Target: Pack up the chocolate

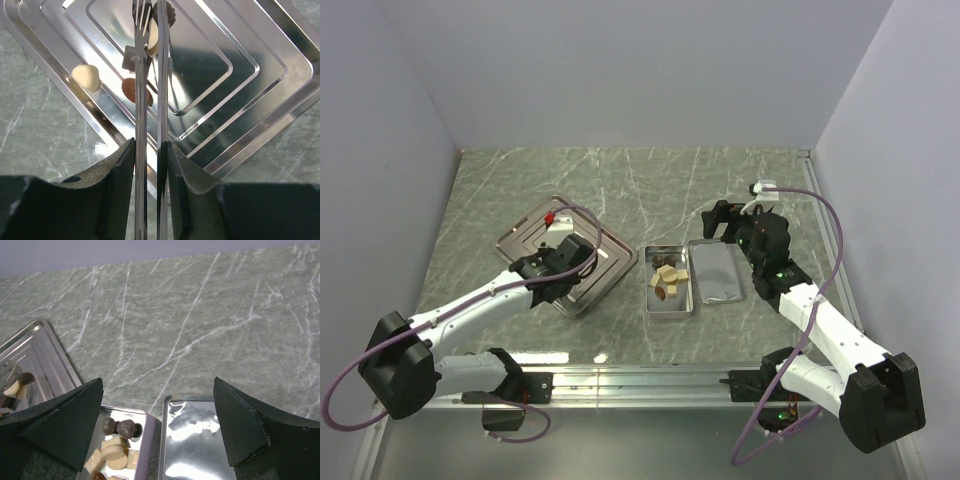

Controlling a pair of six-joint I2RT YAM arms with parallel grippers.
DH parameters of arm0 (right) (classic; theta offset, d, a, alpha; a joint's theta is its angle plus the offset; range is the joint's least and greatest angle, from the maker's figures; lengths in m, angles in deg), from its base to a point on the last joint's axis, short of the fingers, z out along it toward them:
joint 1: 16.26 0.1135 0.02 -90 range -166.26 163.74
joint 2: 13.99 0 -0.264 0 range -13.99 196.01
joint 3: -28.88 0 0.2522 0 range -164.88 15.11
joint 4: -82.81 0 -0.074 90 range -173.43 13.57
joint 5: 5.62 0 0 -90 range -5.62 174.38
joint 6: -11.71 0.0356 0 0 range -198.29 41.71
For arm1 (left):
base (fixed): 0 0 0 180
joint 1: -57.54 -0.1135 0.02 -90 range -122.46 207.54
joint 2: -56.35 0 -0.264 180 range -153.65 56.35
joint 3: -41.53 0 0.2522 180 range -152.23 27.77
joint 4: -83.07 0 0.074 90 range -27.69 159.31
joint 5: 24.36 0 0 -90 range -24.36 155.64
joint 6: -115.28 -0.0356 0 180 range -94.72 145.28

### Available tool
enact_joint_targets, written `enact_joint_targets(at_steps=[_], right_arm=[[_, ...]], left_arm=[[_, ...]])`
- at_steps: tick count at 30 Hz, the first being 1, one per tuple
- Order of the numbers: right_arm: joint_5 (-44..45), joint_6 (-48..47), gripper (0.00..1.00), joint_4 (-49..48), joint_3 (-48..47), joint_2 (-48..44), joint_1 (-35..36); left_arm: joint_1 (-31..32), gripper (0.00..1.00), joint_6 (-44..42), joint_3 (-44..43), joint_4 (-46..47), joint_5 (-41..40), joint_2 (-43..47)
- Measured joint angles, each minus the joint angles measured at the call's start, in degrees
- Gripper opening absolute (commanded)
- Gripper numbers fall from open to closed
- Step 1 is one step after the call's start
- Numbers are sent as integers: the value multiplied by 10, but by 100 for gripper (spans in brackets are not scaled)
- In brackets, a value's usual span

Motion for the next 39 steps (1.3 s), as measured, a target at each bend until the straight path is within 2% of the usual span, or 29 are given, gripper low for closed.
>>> enact_joint_targets(at_steps=[19, 39], right_arm=[[0, 0, 97, 0, 0, 0, 0], [0, 0, 97, 0, 0, 0, 0]], left_arm=[[-4, 36, -33, -52, -16, 9, -69], [17, 37, -41, -69, -28, -6, -82]])
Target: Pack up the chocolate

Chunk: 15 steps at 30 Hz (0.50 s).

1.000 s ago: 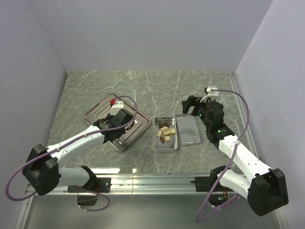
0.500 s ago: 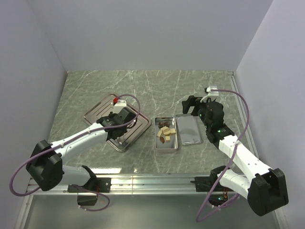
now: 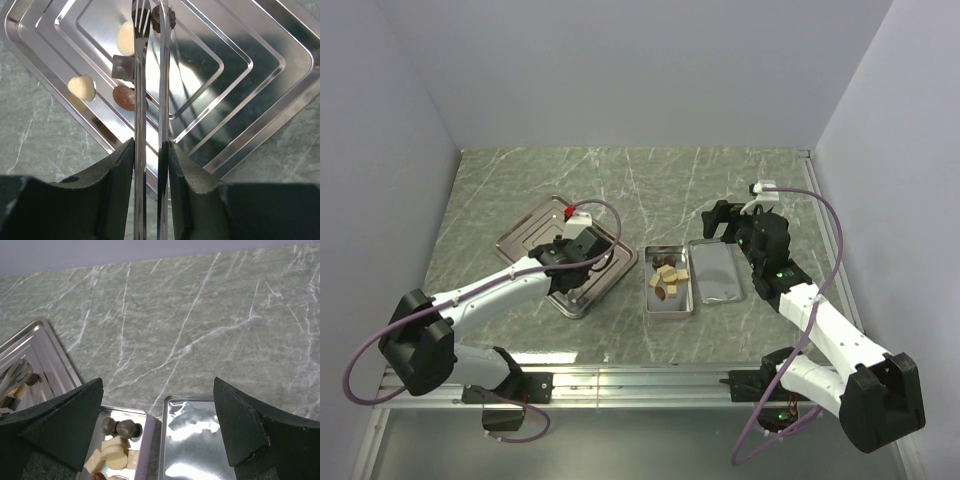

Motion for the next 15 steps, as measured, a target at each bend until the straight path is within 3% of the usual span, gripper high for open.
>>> enact_joint_targets(at_steps=[15], right_arm=[[0, 0, 97, 0, 0, 0, 0]], left_arm=[[28, 38, 6, -21, -37, -15, -12]])
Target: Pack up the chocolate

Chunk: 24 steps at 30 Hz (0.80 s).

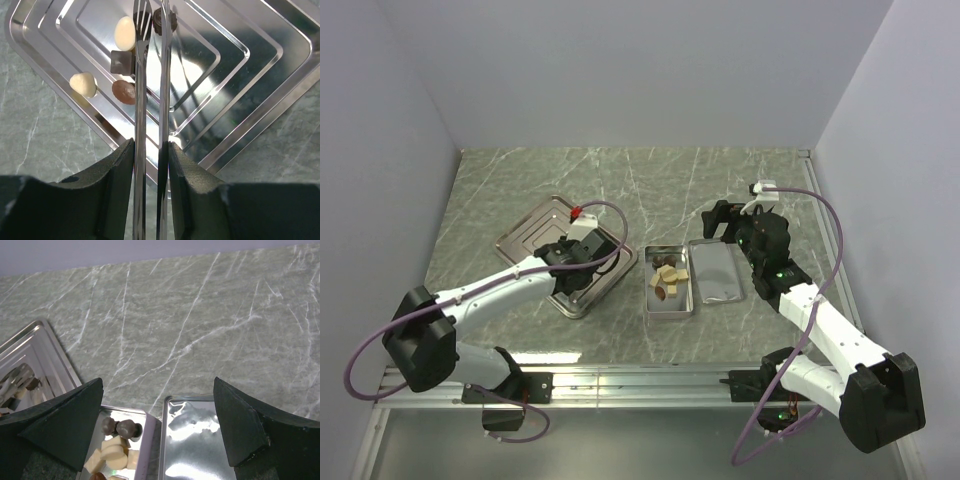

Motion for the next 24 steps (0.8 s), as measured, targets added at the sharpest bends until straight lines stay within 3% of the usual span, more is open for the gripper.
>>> enact_joint_targets(at_steps=[6, 13, 24], right_arm=[[0, 0, 97, 0, 0, 0, 0], [0, 0, 97, 0, 0, 0, 0], [0, 0, 97, 0, 0, 0, 0]], left_arm=[[2, 37, 0, -5, -10, 0, -22], [10, 22, 0, -9, -17, -6, -34], [26, 23, 1, -10, -17, -21, 5]])
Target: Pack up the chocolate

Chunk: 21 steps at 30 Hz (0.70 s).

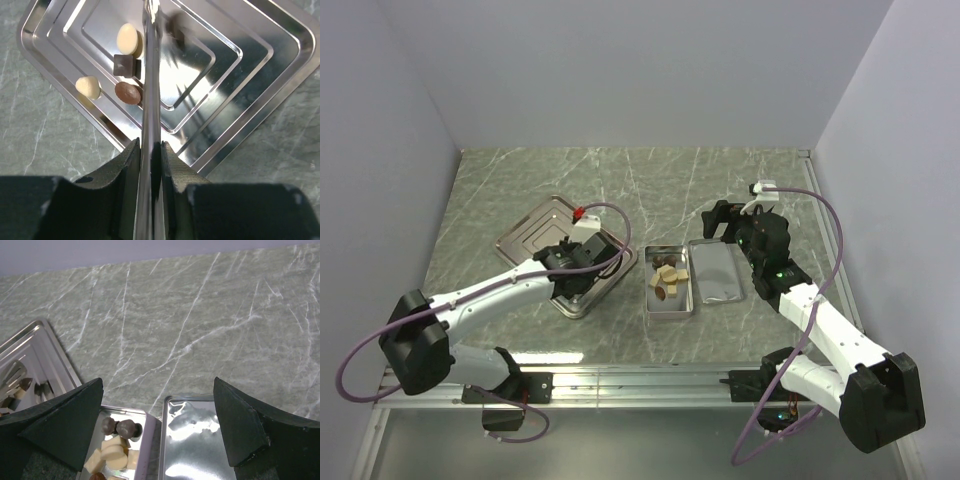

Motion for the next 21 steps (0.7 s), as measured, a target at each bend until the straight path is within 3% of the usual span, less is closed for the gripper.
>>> enact_joint_targets(at_steps=[12, 21], right_arm=[[0, 0, 97, 0, 0, 0, 0], [0, 0, 97, 0, 0, 0, 0]], left_arm=[[40, 24, 9, -5, -7, -23, 22], [87, 37, 0, -5, 25, -21, 33]])
